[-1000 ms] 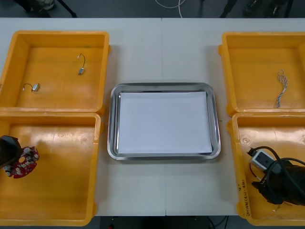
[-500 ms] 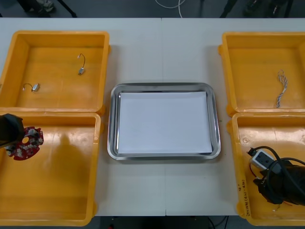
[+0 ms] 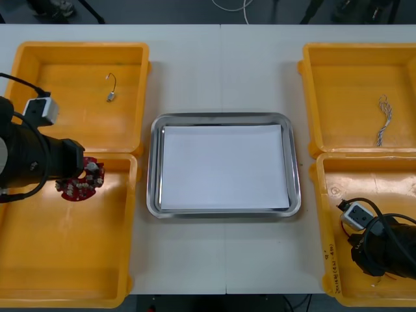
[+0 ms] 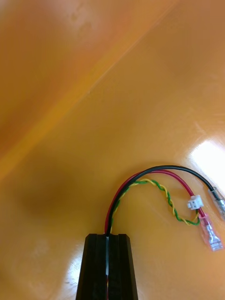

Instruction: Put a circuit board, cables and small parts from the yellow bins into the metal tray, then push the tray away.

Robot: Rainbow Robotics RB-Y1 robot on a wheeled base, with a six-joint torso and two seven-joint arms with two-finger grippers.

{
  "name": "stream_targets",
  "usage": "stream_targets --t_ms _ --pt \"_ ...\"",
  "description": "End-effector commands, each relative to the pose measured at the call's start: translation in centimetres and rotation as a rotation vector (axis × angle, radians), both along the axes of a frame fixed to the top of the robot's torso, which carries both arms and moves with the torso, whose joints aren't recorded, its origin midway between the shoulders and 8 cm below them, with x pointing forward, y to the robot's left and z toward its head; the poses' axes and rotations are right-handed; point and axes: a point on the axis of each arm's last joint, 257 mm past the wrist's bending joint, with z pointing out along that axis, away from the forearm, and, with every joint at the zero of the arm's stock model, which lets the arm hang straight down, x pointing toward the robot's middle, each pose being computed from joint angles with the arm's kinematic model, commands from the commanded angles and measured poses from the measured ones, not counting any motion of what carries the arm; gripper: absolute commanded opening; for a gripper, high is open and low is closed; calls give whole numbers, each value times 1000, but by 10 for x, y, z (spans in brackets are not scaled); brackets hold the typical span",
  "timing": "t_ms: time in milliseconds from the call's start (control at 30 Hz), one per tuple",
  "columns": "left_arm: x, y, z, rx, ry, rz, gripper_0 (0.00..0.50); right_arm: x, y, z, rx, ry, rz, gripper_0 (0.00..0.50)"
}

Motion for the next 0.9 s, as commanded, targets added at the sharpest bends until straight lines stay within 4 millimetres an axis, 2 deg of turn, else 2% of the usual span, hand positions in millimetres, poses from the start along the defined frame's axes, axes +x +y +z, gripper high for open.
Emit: stream_targets --t_ms 33,100,433,633,900 --pt "12 -30 29 55 -67 -103 0 18 -1 20 13 -51 -14 0" --pt "15 -48 33 61 -82 -150 0 18 -1 27 6 -47 -12 0" --pt "27 -111 34 70 -130 -292 0 5 -6 59 -69 12 -6 0" --pt "36 -137 29 62 -145 -338 0 2 -9 77 -97 22 -9 0" --pt "49 -168 7 71 -160 -401 0 -4 -11 106 -95 58 -23 0"
